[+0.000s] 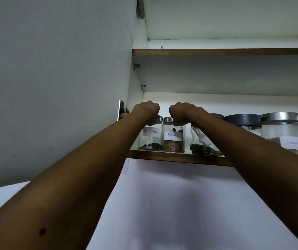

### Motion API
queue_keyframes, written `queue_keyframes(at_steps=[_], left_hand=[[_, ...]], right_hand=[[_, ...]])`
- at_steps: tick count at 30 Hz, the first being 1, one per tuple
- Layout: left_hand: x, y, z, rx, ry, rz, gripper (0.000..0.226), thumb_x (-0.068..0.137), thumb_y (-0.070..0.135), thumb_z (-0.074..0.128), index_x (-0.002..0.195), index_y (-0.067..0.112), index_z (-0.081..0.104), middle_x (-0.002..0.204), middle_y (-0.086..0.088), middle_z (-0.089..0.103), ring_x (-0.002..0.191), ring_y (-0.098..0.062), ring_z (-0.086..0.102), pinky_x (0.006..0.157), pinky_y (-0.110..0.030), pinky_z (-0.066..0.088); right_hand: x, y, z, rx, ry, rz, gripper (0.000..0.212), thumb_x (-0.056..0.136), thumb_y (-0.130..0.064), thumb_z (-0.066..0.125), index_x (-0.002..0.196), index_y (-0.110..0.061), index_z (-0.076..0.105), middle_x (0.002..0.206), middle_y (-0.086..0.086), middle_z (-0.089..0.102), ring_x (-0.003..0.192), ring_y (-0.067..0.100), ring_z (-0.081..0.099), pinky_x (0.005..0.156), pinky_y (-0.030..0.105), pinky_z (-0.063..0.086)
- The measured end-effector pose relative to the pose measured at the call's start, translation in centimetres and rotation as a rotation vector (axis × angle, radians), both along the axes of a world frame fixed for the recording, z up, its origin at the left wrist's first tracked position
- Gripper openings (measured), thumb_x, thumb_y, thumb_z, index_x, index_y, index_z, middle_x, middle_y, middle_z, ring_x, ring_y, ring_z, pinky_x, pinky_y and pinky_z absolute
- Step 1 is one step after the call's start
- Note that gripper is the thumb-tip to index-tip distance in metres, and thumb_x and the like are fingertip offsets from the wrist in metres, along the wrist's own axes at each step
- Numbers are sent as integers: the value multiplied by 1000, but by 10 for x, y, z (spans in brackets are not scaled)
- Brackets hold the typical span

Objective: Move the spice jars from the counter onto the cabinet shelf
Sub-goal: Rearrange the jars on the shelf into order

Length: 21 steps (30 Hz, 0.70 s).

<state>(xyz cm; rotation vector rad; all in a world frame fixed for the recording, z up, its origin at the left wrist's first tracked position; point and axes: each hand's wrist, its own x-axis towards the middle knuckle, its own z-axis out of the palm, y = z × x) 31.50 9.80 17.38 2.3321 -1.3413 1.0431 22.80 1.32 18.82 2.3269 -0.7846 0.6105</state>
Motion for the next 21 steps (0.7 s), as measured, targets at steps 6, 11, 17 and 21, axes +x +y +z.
queue_keyframes(at_steps=[6, 11, 17, 21], left_hand=[[15, -20, 1, 22, -6, 4, 29, 92, 11, 50, 118, -2, 48, 118, -17, 53, 100, -30, 55, 76, -30, 40], [28, -37, -4, 34, -28, 37, 30, 91, 8, 50, 120, -1, 48, 120, -18, 53, 108, -30, 55, 81, -32, 43], [40, -55, -7, 89, -6, 95, 34, 89, 5, 52, 123, 3, 49, 124, -14, 53, 113, -28, 54, 88, -33, 43], [47, -63, -9, 122, -9, 138, 37, 89, 6, 54, 126, 5, 49, 129, -12, 52, 120, -26, 50, 102, -36, 36]], right_hand=[[25, -7, 0, -15, 15, -36, 11, 86, -10, 54, 86, -9, 44, 68, 4, 36, 77, 25, 48, 68, 30, 39], [38, -15, 0, -27, 7, -36, 11, 87, -11, 54, 88, -10, 43, 78, 5, 40, 78, 24, 48, 69, 29, 39], [52, -28, -2, -24, -14, -46, 9, 86, -7, 53, 91, -10, 46, 70, 3, 35, 78, 24, 49, 69, 30, 40], [64, -37, -3, -1, -9, -55, 22, 86, -8, 55, 107, -5, 55, 75, 4, 40, 81, 24, 50, 71, 31, 43]])
